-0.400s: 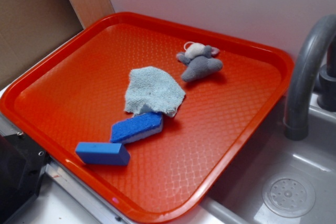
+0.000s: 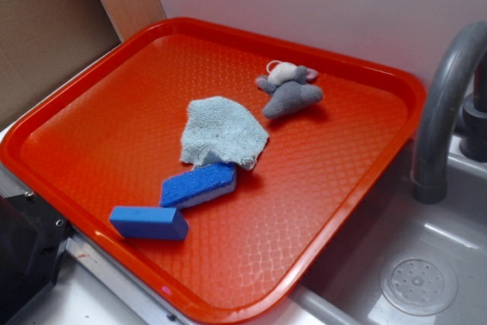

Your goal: Grab the blue cloth.

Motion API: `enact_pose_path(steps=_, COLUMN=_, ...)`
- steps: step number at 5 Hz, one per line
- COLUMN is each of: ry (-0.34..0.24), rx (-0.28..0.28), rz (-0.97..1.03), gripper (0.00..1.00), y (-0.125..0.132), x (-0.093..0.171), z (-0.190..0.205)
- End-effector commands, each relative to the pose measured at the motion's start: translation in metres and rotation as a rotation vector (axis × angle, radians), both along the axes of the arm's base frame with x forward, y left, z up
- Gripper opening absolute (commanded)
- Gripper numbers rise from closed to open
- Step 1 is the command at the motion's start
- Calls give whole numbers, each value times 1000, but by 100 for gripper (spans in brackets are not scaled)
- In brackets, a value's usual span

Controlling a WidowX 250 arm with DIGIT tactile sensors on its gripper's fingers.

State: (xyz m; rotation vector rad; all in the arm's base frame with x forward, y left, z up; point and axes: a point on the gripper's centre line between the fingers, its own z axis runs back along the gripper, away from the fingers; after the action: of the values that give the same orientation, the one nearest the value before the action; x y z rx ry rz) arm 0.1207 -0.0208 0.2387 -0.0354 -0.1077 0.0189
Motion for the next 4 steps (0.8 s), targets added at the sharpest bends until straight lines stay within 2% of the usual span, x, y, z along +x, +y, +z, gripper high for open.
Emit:
enact_pose_path(steps=1, ry=100, rx=0, rz=-18, gripper=100, y=-27, x=69, z=-93)
enact_pose_path(steps=2, ry=90, rx=-56, rz=140, gripper=100, y=-20, x=82, z=-114)
enact_pose_path(steps=4, ry=90, rx=-56, rz=140, gripper=100, y=-20, x=82, z=-114)
